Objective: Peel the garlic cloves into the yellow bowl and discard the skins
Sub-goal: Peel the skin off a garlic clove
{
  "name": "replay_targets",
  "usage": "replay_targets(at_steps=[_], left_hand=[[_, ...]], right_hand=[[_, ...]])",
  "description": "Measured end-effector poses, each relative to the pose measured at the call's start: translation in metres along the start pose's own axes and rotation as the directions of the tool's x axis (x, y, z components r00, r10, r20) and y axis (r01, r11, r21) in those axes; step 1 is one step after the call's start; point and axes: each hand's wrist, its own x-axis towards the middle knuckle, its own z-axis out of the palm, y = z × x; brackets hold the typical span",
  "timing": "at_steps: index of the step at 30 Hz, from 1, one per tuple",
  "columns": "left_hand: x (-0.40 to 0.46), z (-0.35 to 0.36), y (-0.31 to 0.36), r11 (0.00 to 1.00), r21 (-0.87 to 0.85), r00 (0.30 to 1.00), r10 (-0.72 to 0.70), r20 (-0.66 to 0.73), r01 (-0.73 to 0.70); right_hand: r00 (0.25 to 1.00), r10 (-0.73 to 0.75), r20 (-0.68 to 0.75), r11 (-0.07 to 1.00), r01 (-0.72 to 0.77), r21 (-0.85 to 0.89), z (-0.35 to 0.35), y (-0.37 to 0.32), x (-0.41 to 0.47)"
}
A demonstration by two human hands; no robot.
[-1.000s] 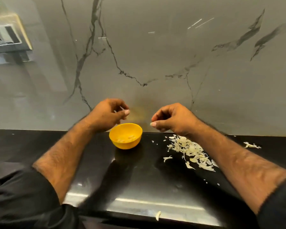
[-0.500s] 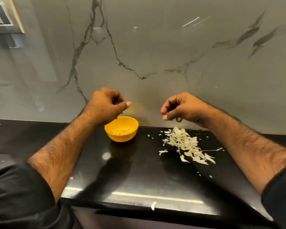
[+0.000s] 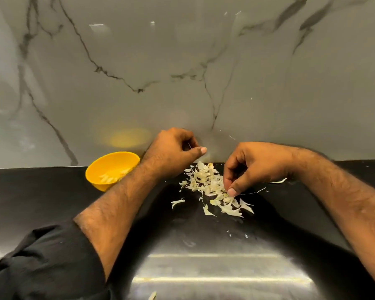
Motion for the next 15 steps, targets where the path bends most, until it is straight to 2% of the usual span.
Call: replay_targets(at_steps=[4,13,15], left_hand=[[0.002,-0.001,-0.007,0.995,-0.098,0.998,0.002,0.058,0.004],[0.000,-0.001,-0.008,0.988,-0.153,0.997,0.023,0.073,-0.012],[-0.001,-0.003,-0.007,0.984,-0.178,0.997,0.026,0.076,-0.012]], right_hand=[[0.998,-0.013,0.058,0.991,0.021,-0.131,0.005,0.002,-0.002],[0.998,-0.064,0.025,0.994,0.066,-0.085,0.020,-0.004,0.004],[0.994,-0.114,0.003,0.992,0.114,-0.058,0.021,-0.002,0.005]])
